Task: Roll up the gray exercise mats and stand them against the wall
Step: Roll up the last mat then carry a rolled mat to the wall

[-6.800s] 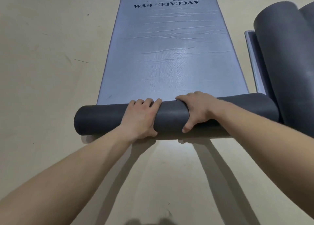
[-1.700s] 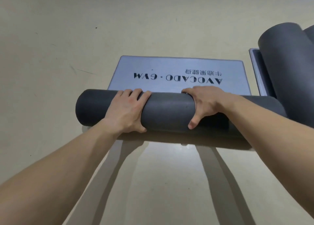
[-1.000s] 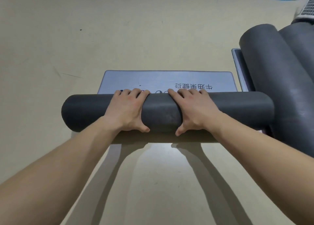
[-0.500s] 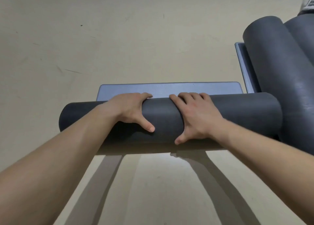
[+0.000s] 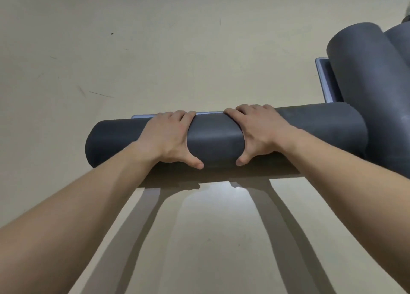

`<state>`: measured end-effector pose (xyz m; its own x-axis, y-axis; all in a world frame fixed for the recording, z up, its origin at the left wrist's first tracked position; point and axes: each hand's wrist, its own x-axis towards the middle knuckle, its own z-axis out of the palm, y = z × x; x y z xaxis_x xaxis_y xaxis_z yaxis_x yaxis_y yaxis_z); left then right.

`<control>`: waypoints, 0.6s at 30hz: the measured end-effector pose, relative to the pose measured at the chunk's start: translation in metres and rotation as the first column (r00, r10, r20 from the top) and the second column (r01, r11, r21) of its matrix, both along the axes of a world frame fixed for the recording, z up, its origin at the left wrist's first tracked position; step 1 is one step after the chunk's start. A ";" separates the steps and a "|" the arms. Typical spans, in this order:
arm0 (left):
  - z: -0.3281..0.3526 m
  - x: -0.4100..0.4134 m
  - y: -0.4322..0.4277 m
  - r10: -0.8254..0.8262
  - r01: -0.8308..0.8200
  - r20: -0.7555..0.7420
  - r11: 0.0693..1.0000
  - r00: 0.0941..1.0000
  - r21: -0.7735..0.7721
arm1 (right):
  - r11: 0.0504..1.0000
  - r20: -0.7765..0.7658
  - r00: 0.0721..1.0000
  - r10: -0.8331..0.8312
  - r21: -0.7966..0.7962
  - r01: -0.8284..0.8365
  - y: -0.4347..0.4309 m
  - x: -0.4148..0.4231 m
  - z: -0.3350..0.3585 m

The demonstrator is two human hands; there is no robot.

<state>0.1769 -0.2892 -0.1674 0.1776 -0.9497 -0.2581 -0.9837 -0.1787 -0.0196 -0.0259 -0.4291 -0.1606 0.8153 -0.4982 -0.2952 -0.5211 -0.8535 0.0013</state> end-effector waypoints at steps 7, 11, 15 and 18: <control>0.007 -0.020 -0.004 0.232 -0.225 -0.050 0.967 0.971 0.116 | 0.995 -0.009 0.999 0.035 -0.089 -0.035 -0.028 -0.002 0.013; 0.013 -0.024 0.008 0.448 -0.412 -0.205 0.890 0.870 0.196 | 0.957 0.208 0.944 -0.256 -0.083 0.277 0.003 -0.035 -0.013; 0.009 -0.041 0.021 0.528 -0.480 -0.327 0.849 0.784 0.223 | 0.686 0.236 0.743 -0.626 0.621 0.380 0.077 -0.042 -0.040; 0.006 -0.061 0.032 0.509 -0.494 -0.357 0.858 0.783 0.140 | 0.377 0.158 0.519 -0.840 0.858 0.349 0.113 -0.041 -0.052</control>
